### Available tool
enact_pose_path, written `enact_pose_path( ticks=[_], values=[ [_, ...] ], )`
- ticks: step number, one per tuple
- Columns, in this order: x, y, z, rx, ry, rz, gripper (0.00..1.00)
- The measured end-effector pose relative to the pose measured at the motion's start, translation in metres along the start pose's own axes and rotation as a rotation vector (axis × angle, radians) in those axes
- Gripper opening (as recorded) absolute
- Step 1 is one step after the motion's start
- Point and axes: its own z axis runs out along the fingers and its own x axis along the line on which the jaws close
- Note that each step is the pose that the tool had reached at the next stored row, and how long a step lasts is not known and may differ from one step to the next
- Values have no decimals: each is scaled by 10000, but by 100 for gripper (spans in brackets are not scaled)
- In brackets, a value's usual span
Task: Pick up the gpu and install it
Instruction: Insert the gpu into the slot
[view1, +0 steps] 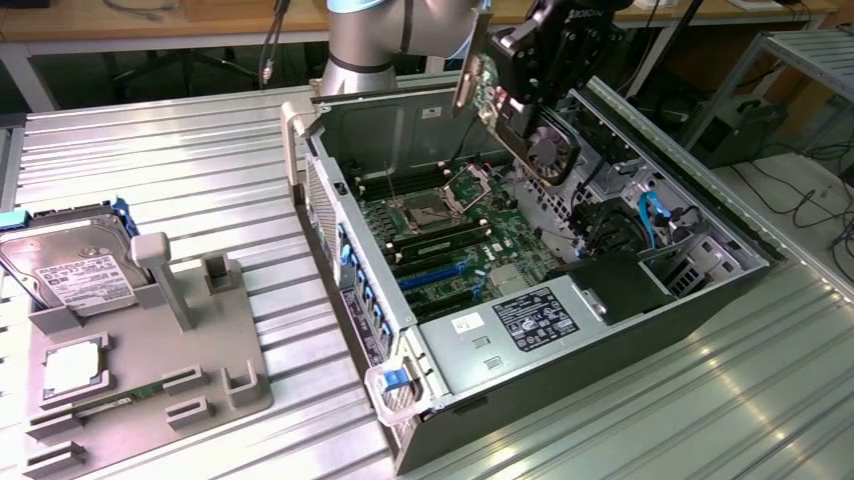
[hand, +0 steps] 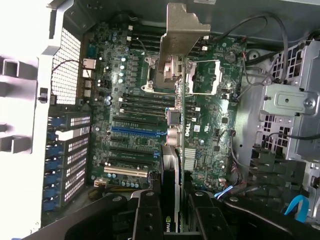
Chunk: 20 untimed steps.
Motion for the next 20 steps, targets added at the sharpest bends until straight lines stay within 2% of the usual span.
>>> enact_pose_path(
  ticks=[2, 20],
  values=[
    [0, 0, 0, 1, 2, -320, 27],
    [0, 0, 0, 6, 10, -1988, 27]
  ],
)
